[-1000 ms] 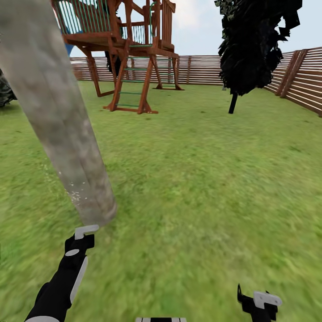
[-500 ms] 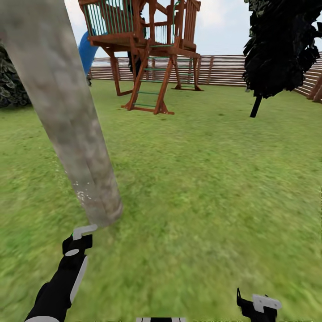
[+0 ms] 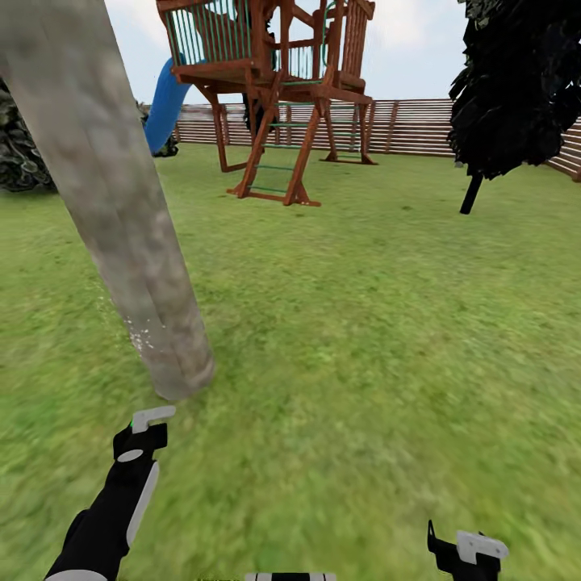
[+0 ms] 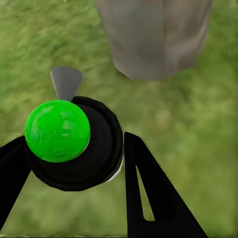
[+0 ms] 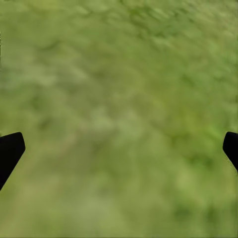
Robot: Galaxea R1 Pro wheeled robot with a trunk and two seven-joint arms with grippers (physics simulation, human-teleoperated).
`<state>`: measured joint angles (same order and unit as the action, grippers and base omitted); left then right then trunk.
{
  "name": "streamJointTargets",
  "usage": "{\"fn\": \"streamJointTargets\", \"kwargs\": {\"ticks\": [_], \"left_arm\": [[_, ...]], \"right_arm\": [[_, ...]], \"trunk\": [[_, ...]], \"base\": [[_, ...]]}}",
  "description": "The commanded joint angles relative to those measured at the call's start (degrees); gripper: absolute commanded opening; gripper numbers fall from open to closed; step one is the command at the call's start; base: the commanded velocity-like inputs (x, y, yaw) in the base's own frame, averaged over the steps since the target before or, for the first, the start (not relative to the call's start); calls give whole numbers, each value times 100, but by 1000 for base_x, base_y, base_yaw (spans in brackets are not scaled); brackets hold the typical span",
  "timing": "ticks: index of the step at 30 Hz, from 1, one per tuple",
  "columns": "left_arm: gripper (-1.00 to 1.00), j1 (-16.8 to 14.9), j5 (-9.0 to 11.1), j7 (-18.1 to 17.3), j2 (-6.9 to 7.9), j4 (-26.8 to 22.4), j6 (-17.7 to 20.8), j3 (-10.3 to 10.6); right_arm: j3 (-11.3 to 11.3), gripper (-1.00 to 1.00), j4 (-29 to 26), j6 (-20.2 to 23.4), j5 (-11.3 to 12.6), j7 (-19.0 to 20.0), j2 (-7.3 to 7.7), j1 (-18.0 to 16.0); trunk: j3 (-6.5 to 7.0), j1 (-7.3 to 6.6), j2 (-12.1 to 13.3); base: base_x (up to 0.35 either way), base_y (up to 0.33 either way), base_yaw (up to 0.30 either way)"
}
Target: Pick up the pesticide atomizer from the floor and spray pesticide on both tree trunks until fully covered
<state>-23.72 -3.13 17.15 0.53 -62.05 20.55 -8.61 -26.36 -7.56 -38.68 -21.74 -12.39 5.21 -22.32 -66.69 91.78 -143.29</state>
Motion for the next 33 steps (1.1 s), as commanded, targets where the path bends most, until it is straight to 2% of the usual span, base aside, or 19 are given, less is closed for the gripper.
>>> {"fn": "streamJointTargets", "kwargs": {"ticks": [1, 10, 13, 14, 16, 17, 18, 19, 22, 24, 30, 33], "left_arm": [[-100, -1, -4, -1, 0, 0, 1, 0], [-100, -18, -4, -30, -5, 21, -7, 27], [-100, -149, 4, -56, 20, 282, -22, 44], [-100, -295, 3, -59, 71, 381, -28, 29], [-100, -489, 1, -61, 277, 601, -32, 17], [-100, -563, 6, -67, 464, 702, -30, 21], [-100, -610, 29, -102, 580, 761, -29, 44], [-100, -628, 52, -224, 582, 748, -31, 70], [-100, -679, 42, -884, 223, 738, -44, 91], [-100, -660, 26, -1039, 103, 727, -57, 96], [-100, -730, 18, -1082, 149, 622, -49, 45], [-100, -731, 21, -1075, 77, 90, 3, 89]], "right_arm": [[0, 100, 0, 0, 1, 0, 0, 0], [0, 100, 0, 0, 1, 4, 0, 0], [0, 100, 0, 1, 1, 5, 4, 0], [0, 100, 0, 1, 2, 3, 5, 0], [0, 100, 0, 1, 3, 1, 6, 0], [0, 100, 0, 1, 3, 0, 6, 0], [0, 100, 0, 1, 3, 2, 6, 0], [0, 100, 0, 1, 3, 1, 6, 0], [0, 100, 0, 1, 3, 0, 6, 0], [0, 100, 0, -1, 3, 0, 6, 0], [0, 100, 7, 1, 3, 3, 6, 0], [0, 100, 5, 1, 3, 1, 6, 0]], "trunk": [[0, 0, 0], [0, 0, 0], [0, 0, 0], [0, 0, 0], [0, 0, 0], [0, 0, 0], [0, 0, 0], [0, 0, 0], [0, 0, 0], [0, 0, 0], [0, 0, 0], [0, 0, 0]], "base": [[0, -274, 276], [9, -214, 211], [2, -11, 9], [0, -3, 2], [0, -1, 1], [0, 0, 0], [0, 0, 0], [0, 0, 0], [0, 0, 0], [0, 0, 0], [-132, 0, 0], [-97, 0, 0]]}}
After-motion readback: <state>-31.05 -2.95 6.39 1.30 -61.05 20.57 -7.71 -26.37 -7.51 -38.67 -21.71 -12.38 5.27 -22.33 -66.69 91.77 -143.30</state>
